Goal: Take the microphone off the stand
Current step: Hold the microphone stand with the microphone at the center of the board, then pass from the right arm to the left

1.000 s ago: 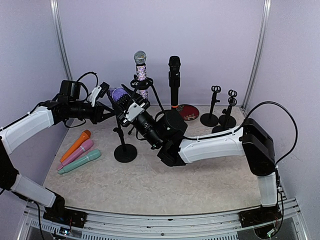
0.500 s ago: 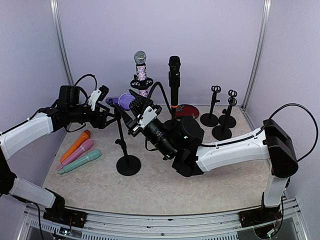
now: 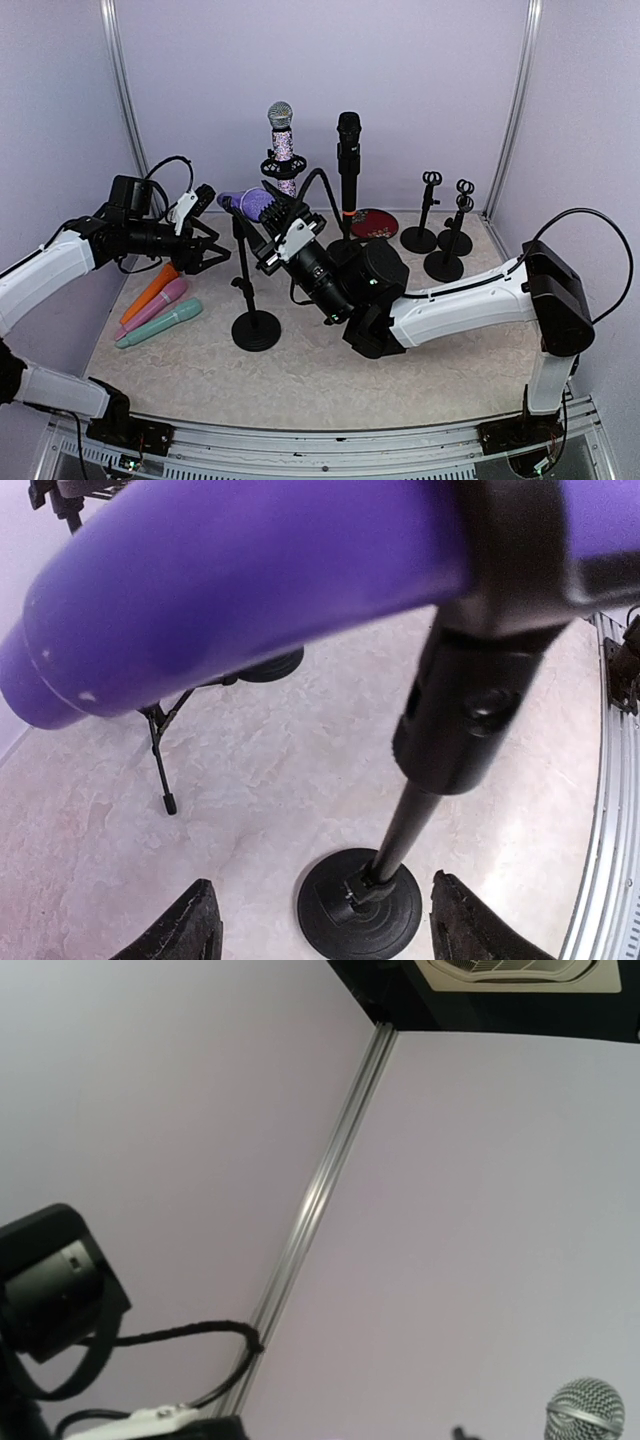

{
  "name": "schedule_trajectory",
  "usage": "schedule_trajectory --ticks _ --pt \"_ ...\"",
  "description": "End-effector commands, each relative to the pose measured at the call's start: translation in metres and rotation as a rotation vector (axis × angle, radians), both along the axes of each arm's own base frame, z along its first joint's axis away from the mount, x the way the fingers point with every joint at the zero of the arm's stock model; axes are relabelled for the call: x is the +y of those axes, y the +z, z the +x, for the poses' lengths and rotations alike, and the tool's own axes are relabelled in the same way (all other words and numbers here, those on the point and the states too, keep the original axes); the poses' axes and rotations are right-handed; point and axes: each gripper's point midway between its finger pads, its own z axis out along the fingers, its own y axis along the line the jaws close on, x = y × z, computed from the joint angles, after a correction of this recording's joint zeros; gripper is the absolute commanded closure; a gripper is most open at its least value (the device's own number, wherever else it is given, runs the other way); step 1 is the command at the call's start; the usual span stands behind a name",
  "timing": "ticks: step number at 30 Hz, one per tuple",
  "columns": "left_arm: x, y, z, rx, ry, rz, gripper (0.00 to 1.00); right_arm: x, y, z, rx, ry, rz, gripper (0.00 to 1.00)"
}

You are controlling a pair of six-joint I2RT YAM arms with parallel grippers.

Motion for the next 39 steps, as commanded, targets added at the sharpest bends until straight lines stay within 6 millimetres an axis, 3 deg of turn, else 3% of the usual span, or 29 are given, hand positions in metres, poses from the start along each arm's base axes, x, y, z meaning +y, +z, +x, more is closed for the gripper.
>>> schedule_trajectory --ticks 1,9,16,22,26,30,39 --pt "-0.011 0.014 -0.019 0.01 -0.055 -0.089 0.3 -0.005 0.022 -0.004 -0.028 -0.009 0.074 1.0" --pt "-0.032 0.036 0.01 0.114 0.06 -0.283 0.32 0.004 0.016 -0.006 -0.015 0.0 0.078 1.0" --pt "-0.041 0.042 0.019 0.136 0.052 -0.329 0.49 0.006 0.013 -0.009 -0.011 0.008 0.078 1.0" --pt "-0.03 0.04 0.036 0.028 0.114 -0.227 0.69 0.0 0.021 -0.012 -0.02 0.013 0.091 1.0" --pt "-0.028 0.053 0.05 -0.079 0.112 -0.169 0.8 -0.003 0.03 -0.016 -0.024 0.034 0.102 1.0" --pt "-0.029 0.059 0.063 -0.176 0.094 -0.104 0.98 -0.005 0.033 -0.019 -0.017 0.057 0.09 1.0" --pt "-0.024 0.035 0.065 -0.214 0.093 -0.015 1.0 -0.009 0.019 -0.002 0.104 0.003 0.031 1.0"
